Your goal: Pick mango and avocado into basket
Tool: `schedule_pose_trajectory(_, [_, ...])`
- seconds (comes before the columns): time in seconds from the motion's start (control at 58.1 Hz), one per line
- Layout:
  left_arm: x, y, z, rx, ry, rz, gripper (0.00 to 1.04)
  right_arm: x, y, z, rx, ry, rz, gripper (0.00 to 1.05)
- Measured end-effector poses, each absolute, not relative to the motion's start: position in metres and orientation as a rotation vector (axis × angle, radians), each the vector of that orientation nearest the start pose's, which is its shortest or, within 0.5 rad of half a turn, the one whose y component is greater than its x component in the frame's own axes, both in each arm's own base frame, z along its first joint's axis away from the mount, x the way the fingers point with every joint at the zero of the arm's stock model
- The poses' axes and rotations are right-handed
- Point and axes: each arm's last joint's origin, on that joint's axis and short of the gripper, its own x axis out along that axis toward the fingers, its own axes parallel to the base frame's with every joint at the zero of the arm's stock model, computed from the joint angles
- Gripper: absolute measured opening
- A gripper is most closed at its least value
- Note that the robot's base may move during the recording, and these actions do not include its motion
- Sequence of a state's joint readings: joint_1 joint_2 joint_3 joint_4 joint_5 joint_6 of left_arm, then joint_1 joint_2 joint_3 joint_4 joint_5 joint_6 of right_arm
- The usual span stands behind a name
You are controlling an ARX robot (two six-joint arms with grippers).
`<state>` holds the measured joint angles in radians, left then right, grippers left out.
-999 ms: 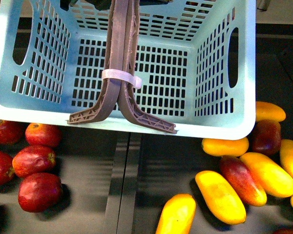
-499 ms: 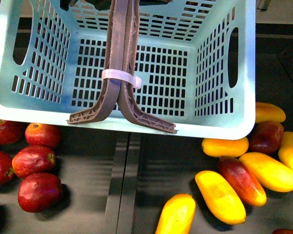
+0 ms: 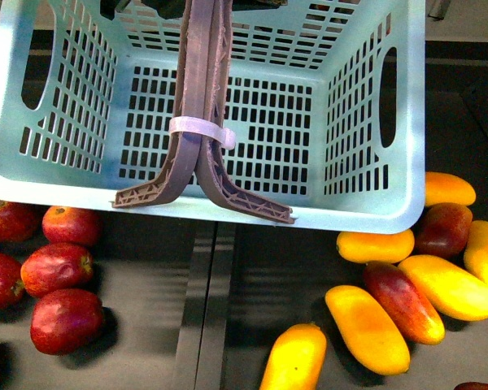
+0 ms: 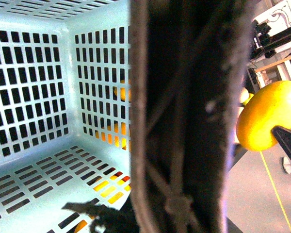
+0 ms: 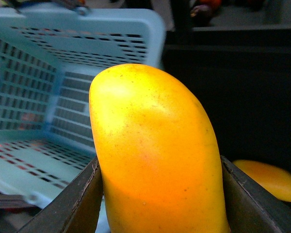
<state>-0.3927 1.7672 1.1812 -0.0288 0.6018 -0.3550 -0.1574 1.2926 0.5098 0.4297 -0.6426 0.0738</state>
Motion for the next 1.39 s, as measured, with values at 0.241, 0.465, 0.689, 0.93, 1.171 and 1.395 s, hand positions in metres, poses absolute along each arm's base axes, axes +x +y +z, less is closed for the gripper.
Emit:
schedule_pose_trajectory(0.241, [0.348, -0.162, 0.224, -0.381, 0.802, -0.840, 0.04, 0.258, 0.048, 0.197, 0.442, 0.458, 0.552, 0.59])
schedule_pose_trajectory(0.465, [0.348, -0.162, 0.224, -0.381, 0.802, -0.840, 0.04, 0.266, 0.094, 0.186, 0.515, 0.574, 0.550, 0.59])
schedule_pose_trajectory(0.689, [0.348, -0.162, 0.224, -0.382, 0.802, -0.839, 0.04, 0.270, 0.099, 0.182, 0.512, 0.573, 0.512, 0.84])
schedule_pose_trajectory(0.93, [0.348, -0.162, 0.223, -0.376, 0.803, -0.837, 0.04, 0.269, 0.081, 0.200, 0.432, 0.393, 0.437, 0.96])
schedule_pose_trajectory(1.171, [0.349, -0.162, 0.223, -0.378, 0.804, -0.831, 0.04, 0.241, 0.023, 0.215, 0.259, 0.210, 0.102, 0.96])
schedule_pose_trajectory(1.395, [0.348, -0.162, 0.223, -0.379, 0.805, -0.837, 0.04, 0.192, 0.006, 0.186, 0.238, 0.262, -0.033, 0.96])
